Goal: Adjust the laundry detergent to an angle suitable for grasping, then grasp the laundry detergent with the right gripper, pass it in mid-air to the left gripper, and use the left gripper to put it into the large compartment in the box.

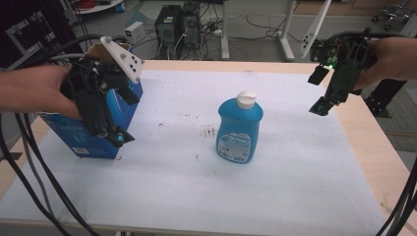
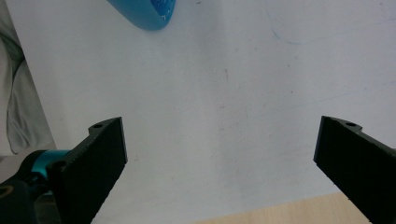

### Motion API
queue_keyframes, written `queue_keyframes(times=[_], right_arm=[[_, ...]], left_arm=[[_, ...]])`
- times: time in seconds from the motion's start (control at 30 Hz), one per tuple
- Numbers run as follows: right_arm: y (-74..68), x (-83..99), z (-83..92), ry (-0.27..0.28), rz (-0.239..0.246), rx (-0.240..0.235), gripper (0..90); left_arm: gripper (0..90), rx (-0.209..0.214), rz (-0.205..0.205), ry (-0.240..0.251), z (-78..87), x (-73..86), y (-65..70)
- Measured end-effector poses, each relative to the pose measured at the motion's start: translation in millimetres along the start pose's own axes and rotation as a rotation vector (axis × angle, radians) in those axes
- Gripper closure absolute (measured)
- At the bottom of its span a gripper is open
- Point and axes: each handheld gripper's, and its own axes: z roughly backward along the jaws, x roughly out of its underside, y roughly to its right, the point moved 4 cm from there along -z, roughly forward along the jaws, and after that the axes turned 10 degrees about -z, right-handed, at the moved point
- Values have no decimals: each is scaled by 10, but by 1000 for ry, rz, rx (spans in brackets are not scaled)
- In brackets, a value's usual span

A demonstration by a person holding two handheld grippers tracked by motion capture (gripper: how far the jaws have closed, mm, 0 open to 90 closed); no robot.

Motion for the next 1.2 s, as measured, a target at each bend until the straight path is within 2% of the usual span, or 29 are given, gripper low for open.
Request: queue_keyframes(times=[0.43, 0.8, 1.07, 1.2], right_arm=[[3, -41, -13, -4, 1, 4, 19], [-28, -37, 0, -9, -2, 12, 19], [-63, -23, 21, -10, -6, 24, 19], [-120, -29, 23, 10, -2, 13, 19]], left_arm=[[17, 2, 4, 2, 33, 61, 106], [17, 3, 12, 11, 15, 66, 108], [17, 13, -4, 10, -16, 40, 82], [17, 19, -12, 10, -30, 39, 67]])
